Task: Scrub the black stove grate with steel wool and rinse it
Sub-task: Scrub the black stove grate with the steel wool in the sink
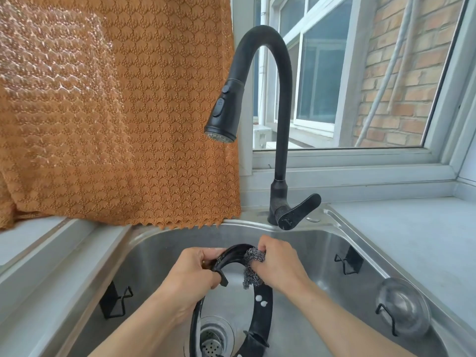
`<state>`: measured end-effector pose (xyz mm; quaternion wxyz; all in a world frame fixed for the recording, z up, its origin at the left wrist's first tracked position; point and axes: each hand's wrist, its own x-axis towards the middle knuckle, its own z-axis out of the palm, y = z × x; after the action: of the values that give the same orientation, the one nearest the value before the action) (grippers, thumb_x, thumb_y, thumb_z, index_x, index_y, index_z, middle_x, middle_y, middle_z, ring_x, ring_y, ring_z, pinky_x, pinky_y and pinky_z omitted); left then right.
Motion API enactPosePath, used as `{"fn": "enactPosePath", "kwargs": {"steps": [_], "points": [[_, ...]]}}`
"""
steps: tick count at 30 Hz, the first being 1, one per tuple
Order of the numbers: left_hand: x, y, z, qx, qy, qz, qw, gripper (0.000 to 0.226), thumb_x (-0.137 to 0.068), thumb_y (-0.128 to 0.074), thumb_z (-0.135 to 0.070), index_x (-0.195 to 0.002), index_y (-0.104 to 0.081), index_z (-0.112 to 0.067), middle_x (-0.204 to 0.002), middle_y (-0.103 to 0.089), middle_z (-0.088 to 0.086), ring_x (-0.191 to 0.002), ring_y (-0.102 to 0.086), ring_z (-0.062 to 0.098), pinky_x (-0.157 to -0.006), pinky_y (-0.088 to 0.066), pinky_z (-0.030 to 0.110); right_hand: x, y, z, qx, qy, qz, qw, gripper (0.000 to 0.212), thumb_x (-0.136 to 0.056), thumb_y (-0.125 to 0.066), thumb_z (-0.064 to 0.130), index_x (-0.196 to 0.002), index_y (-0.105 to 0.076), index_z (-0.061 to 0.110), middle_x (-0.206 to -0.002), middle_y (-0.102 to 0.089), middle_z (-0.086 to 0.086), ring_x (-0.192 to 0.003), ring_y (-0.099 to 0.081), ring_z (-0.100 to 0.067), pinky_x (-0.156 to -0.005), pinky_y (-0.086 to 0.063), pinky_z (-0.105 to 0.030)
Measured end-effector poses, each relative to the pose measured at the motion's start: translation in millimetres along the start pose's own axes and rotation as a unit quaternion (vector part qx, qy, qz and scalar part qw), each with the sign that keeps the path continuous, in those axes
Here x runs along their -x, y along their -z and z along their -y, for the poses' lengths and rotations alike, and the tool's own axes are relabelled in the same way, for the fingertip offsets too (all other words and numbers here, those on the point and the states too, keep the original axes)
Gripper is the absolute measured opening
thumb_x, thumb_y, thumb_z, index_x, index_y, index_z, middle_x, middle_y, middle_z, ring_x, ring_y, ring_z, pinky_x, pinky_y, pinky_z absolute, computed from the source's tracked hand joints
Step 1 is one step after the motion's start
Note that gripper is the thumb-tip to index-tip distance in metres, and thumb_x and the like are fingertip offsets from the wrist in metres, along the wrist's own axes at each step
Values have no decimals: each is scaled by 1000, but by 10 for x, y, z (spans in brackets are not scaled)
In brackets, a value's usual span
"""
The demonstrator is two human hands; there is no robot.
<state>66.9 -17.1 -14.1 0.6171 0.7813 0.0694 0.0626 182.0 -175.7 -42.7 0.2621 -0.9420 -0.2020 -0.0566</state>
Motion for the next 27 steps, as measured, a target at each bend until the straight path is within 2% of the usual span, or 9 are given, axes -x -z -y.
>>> {"fn": "enactPosePath", "kwargs": {"steps": [3, 5, 7, 9, 12, 16, 21, 24, 27], "points": [[47, -68, -23, 2, -16, -4, 1000, 70, -75, -48, 26, -99, -83, -31, -85, -79, 7, -71, -53, 15, -58, -38, 15, -28, 7, -16, -29, -70, 23, 997, 20, -81, -63, 30, -96, -59, 18, -87, -73, -6, -74, -74, -30, -79, -57, -33], [97, -127, -71, 2, -28, 2, 1000, 71, -77, -50, 25, -95, -84, -35, -92, -80, 6, -72, -52, 13, -62, -37, 16, -43, 33, -31, -34, -100, 38, 994, 19, -82, -60, 28, -93, -61, 13, -74, -75, -7, -54, -72, -22, -66, -54, -25], [136, -182, -115, 24, -39, 1, 999, 70, -78, -50, 28, -86, -84, -34, -90, -81, 1, -67, -59, 5, -62, -41, 11, -51, 44, -45, -46, -118, 50, 991, 21, -81, -60, 29, -88, -61, 9, -64, -74, -8, -45, -69, -18, -57, -51, -23], [159, -230, -128, 33, -43, -7, 998, 70, -79, -50, 29, -85, -82, -33, -85, -80, -6, -62, -61, 2, -64, -44, 9, -43, 16, -31, -58, -122, 66, 989, 26, -80, -61, 32, -85, -65, 7, -61, -73, -8, -46, -70, -19, -64, -59, -28], [136, -262, -100, 0, -49, -13, 999, 71, -78, -51, 24, -97, -82, -37, -95, -80, -8, -69, -53, 12, -73, -42, 25, -21, -39, 32, -56, -108, 80, 989, 23, -80, -61, 28, -81, -69, 6, -63, -73, -10, -49, -71, -22, -64, -62, -31], [169, -225, -145, 0, -50, -27, 998, 68, -79, -50, 27, -97, -81, -31, -89, -80, -11, -64, -62, -4, -67, -47, 8, -67, 21, 10, -121, -159, 92, 976, 29, -80, -68, 29, -90, -70, 1, -69, -75, -10, -46, -70, -22, -59, -60, -30], [198, -246, -192, -8, -53, -17, 998, 69, -79, -48, 27, -98, -81, -30, -90, -80, -10, -63, -60, -5, -67, -46, 11, -71, 155, -88, -116, -182, 57, 975, 18, -80, -65, 22, -82, -65, 5, -69, -73, -6, -44, -69, -20, -42, -45, -19], [163, -253, -157, -15, -58, -13, 998, 68, -78, -49, 25, -102, -81, -29, -97, -80, -13, -75, -63, -3, -72, -46, 14, -53, 80, -22, -114, -156, 88, 977, 30, -79, -71, 28, -89, -70, -1, -74, -75, -9, -46, -70, -21, -53, -58, -28], [173, -252, -161, -22, -58, -16, 998, 68, -78, -49, 25, -103, -82, -29, -97, -79, -15, -77, -63, -5, -73, -47, 11, -61, 25, 20, -120, -152, 103, 976, 30, -78, -75, 28, -88, -69, 1, -81, -73, -11, -47, -71, -23, -54, -61, -33]]}}
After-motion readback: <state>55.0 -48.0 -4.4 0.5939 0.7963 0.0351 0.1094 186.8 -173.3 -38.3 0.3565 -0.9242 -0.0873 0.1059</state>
